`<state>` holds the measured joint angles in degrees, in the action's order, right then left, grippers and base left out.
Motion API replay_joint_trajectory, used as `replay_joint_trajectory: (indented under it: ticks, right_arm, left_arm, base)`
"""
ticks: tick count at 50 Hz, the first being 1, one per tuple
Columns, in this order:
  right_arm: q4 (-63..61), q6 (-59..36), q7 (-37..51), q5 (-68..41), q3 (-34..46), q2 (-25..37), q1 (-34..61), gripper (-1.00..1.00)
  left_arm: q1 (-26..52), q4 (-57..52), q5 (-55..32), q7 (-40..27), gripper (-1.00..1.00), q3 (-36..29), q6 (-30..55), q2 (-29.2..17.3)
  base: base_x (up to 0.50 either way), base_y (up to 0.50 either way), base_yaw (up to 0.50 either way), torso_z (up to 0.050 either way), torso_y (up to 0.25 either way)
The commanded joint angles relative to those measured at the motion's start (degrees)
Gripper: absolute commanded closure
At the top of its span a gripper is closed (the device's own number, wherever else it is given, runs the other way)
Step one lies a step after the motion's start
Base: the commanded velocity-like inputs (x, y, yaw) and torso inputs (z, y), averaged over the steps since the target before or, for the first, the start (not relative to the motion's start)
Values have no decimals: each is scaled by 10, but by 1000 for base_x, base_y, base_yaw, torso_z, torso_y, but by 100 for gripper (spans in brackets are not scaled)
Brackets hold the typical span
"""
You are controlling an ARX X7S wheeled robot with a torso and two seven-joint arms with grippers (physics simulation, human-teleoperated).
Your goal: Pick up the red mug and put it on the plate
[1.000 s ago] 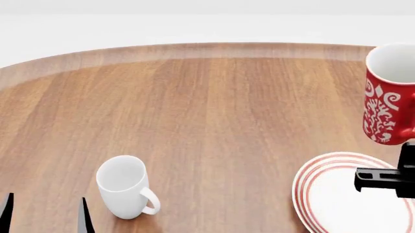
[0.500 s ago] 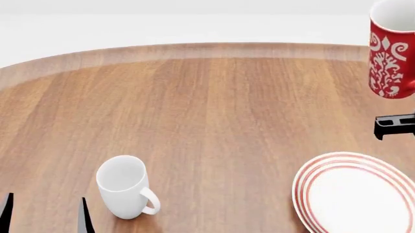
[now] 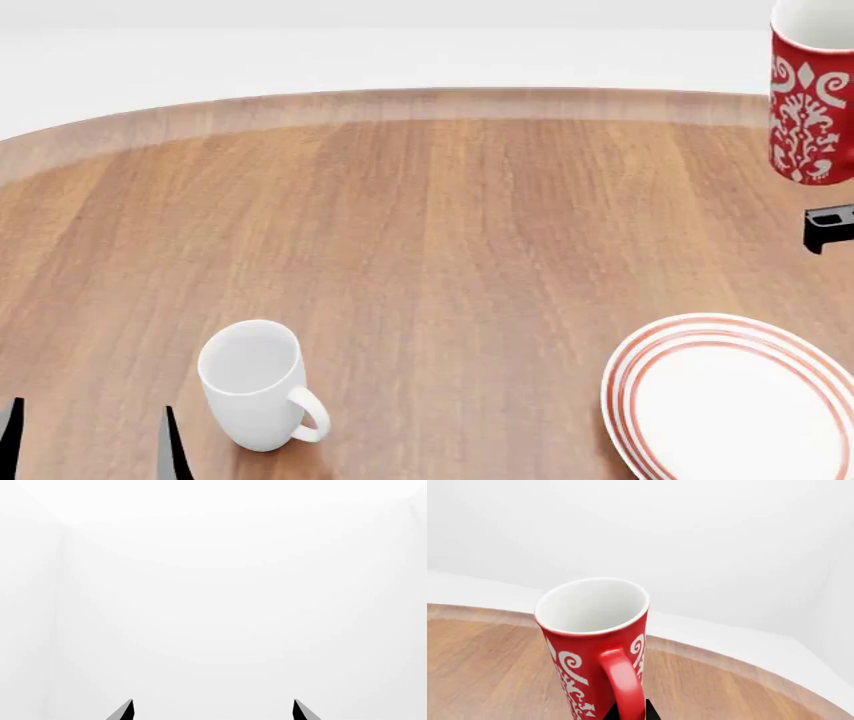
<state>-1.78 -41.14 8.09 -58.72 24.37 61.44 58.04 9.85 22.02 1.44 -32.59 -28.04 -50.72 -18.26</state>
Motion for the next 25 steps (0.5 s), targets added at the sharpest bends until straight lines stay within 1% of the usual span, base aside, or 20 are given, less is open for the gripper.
replay_joint_trajectory:
  ticks: [1, 4, 15, 25]
  right_arm:
    - [64, 37, -71, 34, 11, -13, 1, 100]
    - [92, 51, -91, 48, 19, -24, 1, 100]
    - [172, 76, -113, 63, 18, -54, 13, 100]
    - [249, 105, -134, 84, 19, -93, 46, 100]
  left_arm:
    - [0, 0, 2, -3, -100, 0, 1, 0]
    - [0, -1, 0, -1, -100, -2, 1, -1]
    - [1, 0, 2, -4, -100, -2, -1, -1]
    - [1, 0, 2, -4, -100, -4, 0, -2]
  base:
    - [0, 0, 0, 0, 0]
    - [0, 0, 0, 0, 0]
    - [0, 0, 0, 0, 0]
    - [0, 0, 0, 0, 0]
